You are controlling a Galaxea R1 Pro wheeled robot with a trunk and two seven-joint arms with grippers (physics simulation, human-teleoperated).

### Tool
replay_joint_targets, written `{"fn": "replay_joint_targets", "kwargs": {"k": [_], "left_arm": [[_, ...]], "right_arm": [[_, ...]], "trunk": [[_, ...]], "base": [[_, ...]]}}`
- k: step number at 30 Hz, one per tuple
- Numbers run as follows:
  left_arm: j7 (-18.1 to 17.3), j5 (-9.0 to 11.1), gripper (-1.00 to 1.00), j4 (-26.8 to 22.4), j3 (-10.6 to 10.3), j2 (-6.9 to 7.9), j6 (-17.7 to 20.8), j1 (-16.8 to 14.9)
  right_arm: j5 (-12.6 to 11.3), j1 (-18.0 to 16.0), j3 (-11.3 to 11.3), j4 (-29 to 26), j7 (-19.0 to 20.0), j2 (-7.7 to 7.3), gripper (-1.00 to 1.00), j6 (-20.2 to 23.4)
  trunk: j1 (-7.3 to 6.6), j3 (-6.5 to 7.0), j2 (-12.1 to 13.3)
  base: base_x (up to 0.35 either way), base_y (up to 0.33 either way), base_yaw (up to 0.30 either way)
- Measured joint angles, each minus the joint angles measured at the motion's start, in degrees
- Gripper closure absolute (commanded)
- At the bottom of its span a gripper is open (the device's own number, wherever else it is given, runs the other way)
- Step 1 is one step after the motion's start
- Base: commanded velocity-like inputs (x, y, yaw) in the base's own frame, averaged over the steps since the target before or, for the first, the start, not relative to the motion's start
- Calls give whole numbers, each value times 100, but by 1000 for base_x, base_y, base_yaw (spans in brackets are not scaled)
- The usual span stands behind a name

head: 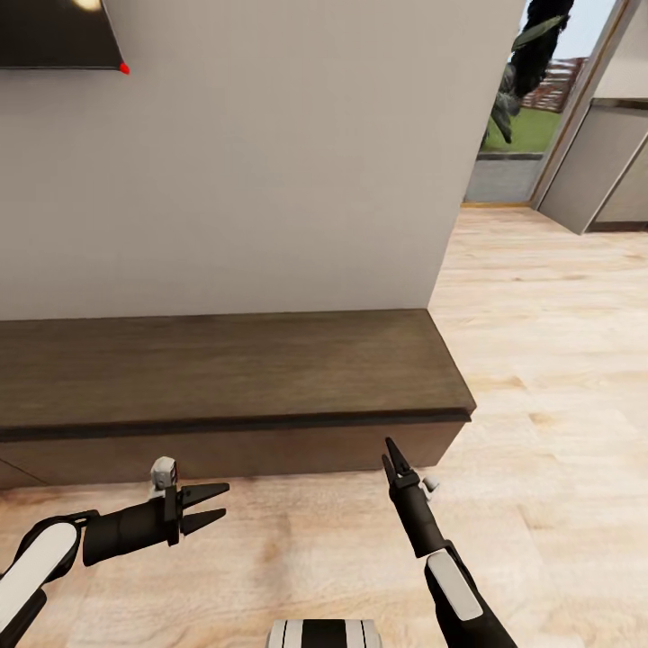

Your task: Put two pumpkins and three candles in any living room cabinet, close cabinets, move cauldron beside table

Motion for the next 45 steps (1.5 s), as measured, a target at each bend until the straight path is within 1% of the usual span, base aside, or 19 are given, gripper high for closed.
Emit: {"fn": "replay_joint_targets", "kwargs": {"k": [13,21,33,45], "left_arm": [[-2,1,-100,0,0,-1,0,0],[-2,0,-100,0,0,-40,0,0],[-2,4,-100,0,0,-44,0,0],[-2,9,-100,0,0,-50,0,0]], "right_arm": [[0,0,1,2,-7,5,-100,-5],[0,0,1,2,-10,5,-100,-6],[5,0,1,11,-17,5,-100,-6],[8,0,1,11,-17,5,-100,-6]], "trunk": [[0,0,0],[0,0,0],[0,0,0],[0,0,0]], "base": [[57,0,0],[34,0,0],[108,0,0],[9,0,0]]}}
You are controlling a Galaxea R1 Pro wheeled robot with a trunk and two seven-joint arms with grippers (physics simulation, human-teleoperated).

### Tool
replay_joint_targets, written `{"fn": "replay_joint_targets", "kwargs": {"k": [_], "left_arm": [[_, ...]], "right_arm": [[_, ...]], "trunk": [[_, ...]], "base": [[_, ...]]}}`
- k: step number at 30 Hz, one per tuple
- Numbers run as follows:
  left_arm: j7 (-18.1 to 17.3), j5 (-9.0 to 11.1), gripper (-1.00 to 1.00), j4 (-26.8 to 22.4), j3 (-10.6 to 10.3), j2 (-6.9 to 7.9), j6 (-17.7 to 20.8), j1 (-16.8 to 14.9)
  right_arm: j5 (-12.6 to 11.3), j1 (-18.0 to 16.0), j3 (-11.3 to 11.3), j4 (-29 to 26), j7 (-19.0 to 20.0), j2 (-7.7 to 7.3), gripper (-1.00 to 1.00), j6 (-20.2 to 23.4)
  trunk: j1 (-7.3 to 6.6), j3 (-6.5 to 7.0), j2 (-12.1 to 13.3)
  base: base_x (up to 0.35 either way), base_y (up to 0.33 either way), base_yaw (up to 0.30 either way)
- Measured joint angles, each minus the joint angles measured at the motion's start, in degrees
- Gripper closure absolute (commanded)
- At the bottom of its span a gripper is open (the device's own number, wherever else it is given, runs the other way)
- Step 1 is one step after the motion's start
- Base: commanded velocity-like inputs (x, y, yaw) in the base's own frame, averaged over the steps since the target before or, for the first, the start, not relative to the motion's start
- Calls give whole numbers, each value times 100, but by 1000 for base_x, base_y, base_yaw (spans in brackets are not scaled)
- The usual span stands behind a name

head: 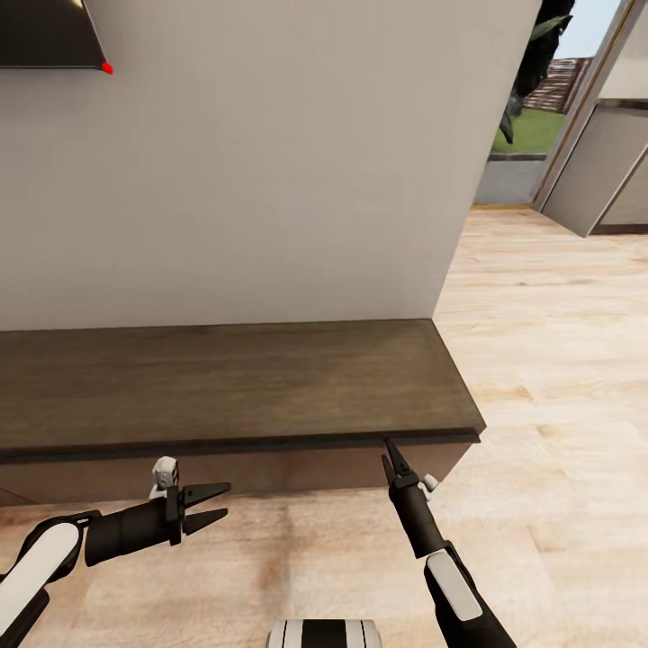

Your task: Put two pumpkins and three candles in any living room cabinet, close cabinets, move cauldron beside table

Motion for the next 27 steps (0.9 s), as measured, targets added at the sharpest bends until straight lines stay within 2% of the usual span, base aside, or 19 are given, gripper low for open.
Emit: {"fn": "replay_joint_targets", "kwargs": {"k": [11,27], "left_arm": [[-8,0,-100,0,0,0,2,15],[-43,0,-100,0,10,7,0,70]], "right_arm": [[1,0,-25,117,-247,-9,-100,-48],[2,0,-18,123,-272,0,-100,-53]], "trunk": [[0,0,0],[0,0,0]], "base": [[0,0,0],[5,0,0]]}}
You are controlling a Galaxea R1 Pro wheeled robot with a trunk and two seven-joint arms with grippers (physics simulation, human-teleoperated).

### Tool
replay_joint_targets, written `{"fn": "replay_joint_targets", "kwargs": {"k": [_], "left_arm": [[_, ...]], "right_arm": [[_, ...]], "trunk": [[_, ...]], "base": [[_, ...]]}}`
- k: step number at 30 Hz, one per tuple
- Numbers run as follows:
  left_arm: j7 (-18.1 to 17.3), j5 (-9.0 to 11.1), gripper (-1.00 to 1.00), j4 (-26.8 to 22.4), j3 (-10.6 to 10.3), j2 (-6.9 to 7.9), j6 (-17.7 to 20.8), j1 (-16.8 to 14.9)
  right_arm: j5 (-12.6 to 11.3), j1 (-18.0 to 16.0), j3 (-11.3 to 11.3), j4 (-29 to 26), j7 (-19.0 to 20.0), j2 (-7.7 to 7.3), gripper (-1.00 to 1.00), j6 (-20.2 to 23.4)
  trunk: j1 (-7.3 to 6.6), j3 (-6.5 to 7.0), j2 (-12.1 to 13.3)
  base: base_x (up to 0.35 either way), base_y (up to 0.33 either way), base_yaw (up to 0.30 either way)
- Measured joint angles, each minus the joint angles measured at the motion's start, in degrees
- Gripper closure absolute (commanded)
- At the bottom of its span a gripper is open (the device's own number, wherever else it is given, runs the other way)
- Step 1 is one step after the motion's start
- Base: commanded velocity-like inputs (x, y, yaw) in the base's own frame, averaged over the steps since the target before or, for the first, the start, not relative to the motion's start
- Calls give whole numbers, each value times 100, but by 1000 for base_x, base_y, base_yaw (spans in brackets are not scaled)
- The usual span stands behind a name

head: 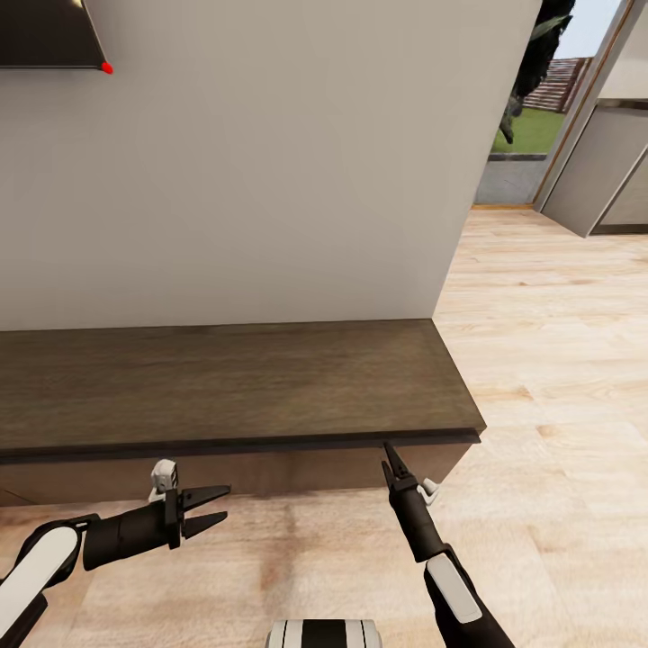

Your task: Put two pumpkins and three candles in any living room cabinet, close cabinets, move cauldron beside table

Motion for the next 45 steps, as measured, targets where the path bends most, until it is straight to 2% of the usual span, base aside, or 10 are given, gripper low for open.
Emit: {"fn": "replay_joint_targets", "kwargs": {"k": [24,25,30,45], "left_arm": [[0,0,-100,0,-2,0,0,0],[0,0,-100,0,-2,0,0,0],[0,0,-100,0,-2,0,-1,0],[0,0,-100,-1,-1,0,-1,1]], "right_arm": [[8,0,18,0,0,9,-100,-17],[8,0,18,0,0,9,100,-19],[35,2,9,14,-97,7,100,-34],[50,2,6,12,-40,7,100,-42]], "trunk": [[0,0,0],[0,0,0],[1,-1,1],[1,-1,0]], "base": [[34,0,0],[0,0,0],[0,0,0],[0,0,0]]}}
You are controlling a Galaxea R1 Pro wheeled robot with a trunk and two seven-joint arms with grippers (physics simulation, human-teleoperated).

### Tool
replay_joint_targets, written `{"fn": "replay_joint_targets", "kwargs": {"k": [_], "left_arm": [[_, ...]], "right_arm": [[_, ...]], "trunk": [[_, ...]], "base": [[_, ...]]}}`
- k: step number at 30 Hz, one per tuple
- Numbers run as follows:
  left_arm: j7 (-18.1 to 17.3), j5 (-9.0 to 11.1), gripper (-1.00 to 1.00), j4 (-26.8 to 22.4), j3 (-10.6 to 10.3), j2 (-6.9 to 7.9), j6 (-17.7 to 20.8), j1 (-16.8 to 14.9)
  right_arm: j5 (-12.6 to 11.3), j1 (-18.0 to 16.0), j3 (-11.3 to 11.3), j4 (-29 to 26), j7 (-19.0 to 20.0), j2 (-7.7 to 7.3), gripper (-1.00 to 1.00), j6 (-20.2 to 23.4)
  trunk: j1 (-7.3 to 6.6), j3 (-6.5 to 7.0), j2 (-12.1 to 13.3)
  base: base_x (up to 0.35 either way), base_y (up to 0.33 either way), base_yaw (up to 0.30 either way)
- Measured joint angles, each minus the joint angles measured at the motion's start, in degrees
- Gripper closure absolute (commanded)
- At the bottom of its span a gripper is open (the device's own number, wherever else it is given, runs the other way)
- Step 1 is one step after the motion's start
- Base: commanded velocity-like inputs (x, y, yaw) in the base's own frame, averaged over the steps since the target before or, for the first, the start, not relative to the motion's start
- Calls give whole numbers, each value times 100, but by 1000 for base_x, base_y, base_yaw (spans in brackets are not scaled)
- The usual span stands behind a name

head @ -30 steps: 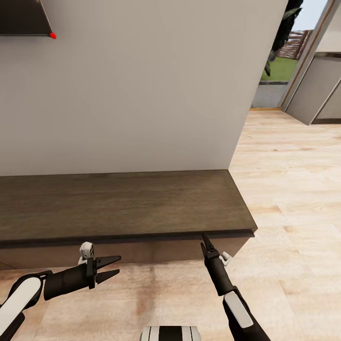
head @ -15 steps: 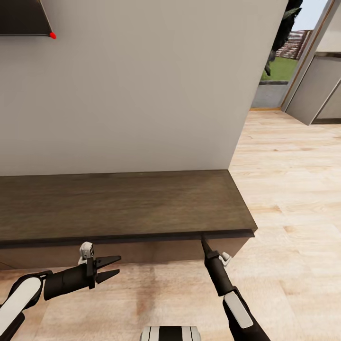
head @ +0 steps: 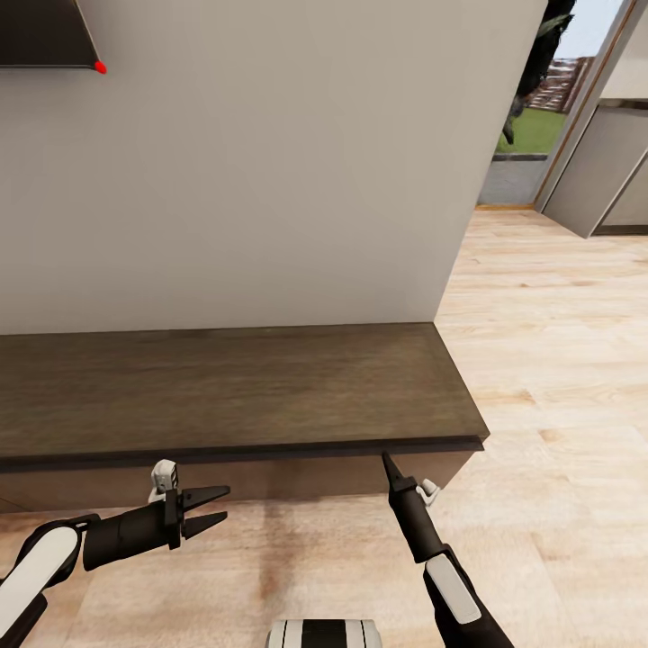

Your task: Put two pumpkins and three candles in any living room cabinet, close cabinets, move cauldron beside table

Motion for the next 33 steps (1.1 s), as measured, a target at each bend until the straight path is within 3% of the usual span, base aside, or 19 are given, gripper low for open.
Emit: {"fn": "replay_joint_targets", "kwargs": {"k": [18,33], "left_arm": [[8,0,-100,1,-8,-4,0,0],[1,0,-100,0,-9,-1,0,0]], "right_arm": [[-15,-1,3,-4,-29,0,100,10],[-29,-2,-11,-5,-29,-1,100,11]], "trunk": [[0,1,0],[0,1,0]], "base": [[-14,0,0],[-116,0,0]]}}
